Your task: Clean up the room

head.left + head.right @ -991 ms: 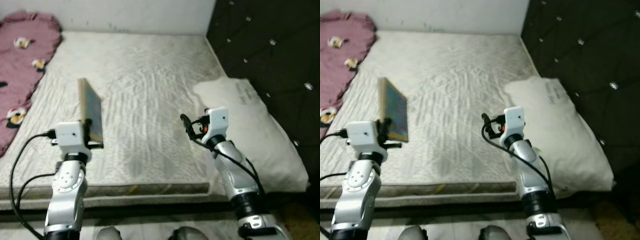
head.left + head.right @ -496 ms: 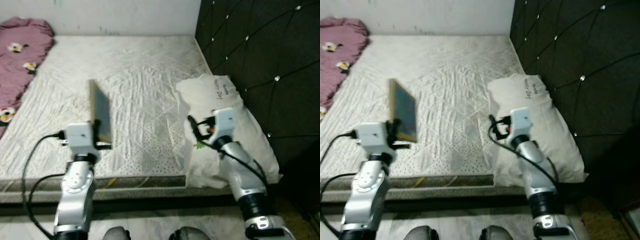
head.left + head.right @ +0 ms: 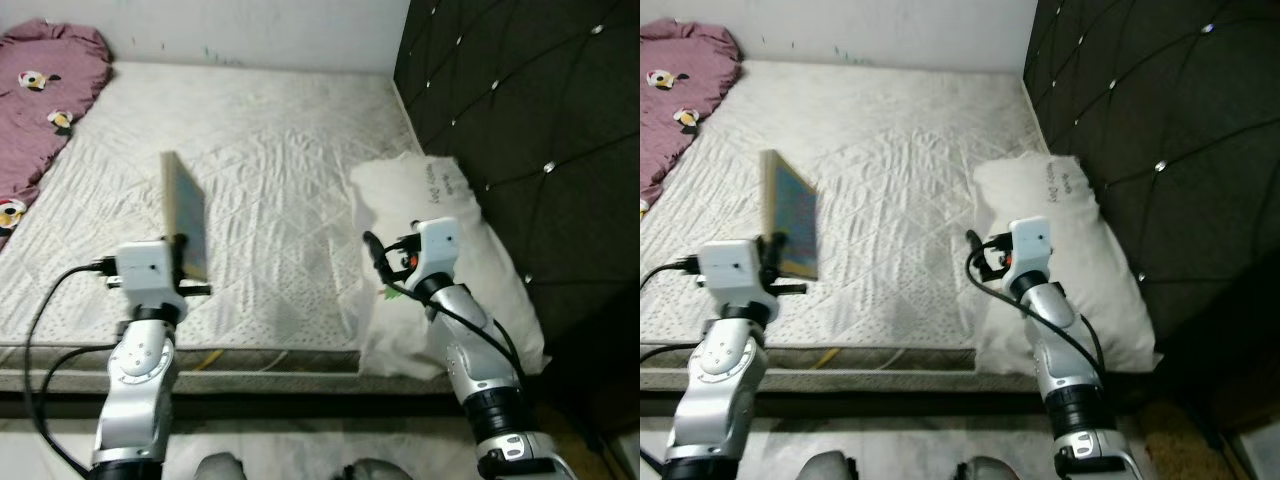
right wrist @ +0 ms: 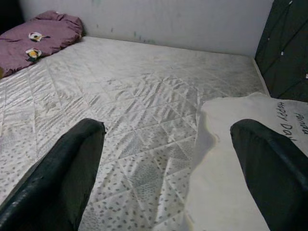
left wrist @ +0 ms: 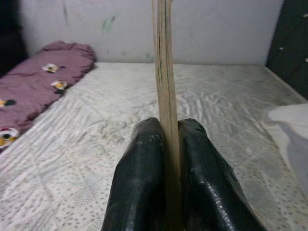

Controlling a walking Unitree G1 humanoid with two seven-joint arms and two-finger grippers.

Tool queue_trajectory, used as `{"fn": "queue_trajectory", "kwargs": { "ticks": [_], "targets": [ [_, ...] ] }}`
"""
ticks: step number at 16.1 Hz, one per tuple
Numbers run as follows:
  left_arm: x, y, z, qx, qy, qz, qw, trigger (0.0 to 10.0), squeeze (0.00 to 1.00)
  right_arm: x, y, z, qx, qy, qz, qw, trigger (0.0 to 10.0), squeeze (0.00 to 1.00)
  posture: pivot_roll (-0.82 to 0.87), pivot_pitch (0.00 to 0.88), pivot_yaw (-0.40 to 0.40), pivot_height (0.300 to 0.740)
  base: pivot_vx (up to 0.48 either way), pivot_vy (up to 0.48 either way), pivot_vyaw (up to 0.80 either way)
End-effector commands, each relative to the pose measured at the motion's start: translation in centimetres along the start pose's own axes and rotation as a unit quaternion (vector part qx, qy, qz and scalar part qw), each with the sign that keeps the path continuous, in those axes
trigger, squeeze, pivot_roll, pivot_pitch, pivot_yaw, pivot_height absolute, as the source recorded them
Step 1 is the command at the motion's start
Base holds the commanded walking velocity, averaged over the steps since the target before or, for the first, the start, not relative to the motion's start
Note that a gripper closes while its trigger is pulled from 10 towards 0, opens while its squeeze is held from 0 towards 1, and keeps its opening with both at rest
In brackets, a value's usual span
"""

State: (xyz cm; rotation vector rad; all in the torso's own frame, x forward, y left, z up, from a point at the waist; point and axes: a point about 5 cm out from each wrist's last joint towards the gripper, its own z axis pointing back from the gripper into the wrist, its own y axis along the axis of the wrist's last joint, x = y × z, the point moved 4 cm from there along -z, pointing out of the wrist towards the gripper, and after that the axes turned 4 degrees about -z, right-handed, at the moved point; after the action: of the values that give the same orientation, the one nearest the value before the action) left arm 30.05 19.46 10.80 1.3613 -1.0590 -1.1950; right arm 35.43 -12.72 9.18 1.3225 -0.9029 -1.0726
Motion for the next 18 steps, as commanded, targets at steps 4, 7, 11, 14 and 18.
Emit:
{"fn": "queue_trajectory", "kwargs": {
  "ticks": [4,7,11,14,18],
  "targets": [
    [1.04,1.31,-0.19,0.031,-0.007,0.014,0.999,10.0,0.00,0.93,-0.02,0.19,-0.004,-0.011,0.008,1.000,10.0,0.00,-0.04,0.029,-0.025,0.740,0.000,-0.074,0.00],
    [1.36,1.63,-0.08,0.039,-0.031,0.025,0.998,10.0,0.00,1.01,-0.03,0.22,-0.005,-0.011,0.008,1.000,10.0,0.00,-0.04,0.032,-0.026,0.740,0.000,0.000,0.00],
    [1.83,1.88,0.11,0.045,-0.046,0.035,0.997,10.0,0.00,1.08,-0.13,0.28,-0.007,-0.010,0.010,1.000,10.0,0.00,-0.04,0.037,-0.027,0.740,0.140,0.000,0.00],
    [1.87,1.88,0.15,0.045,-0.048,0.036,0.997,10.0,0.00,1.11,-0.17,0.32,-0.008,-0.011,0.011,1.000,10.0,0.00,-0.04,0.040,-0.027,0.740,0.311,0.000,0.00],
    [1.91,1.78,0.17,0.044,-0.050,0.035,0.997,10.0,0.00,1.17,-0.19,0.34,-0.009,-0.012,0.011,1.000,10.0,0.00,-0.04,0.040,-0.026,0.740,0.301,0.000,0.00]
  ]
}}
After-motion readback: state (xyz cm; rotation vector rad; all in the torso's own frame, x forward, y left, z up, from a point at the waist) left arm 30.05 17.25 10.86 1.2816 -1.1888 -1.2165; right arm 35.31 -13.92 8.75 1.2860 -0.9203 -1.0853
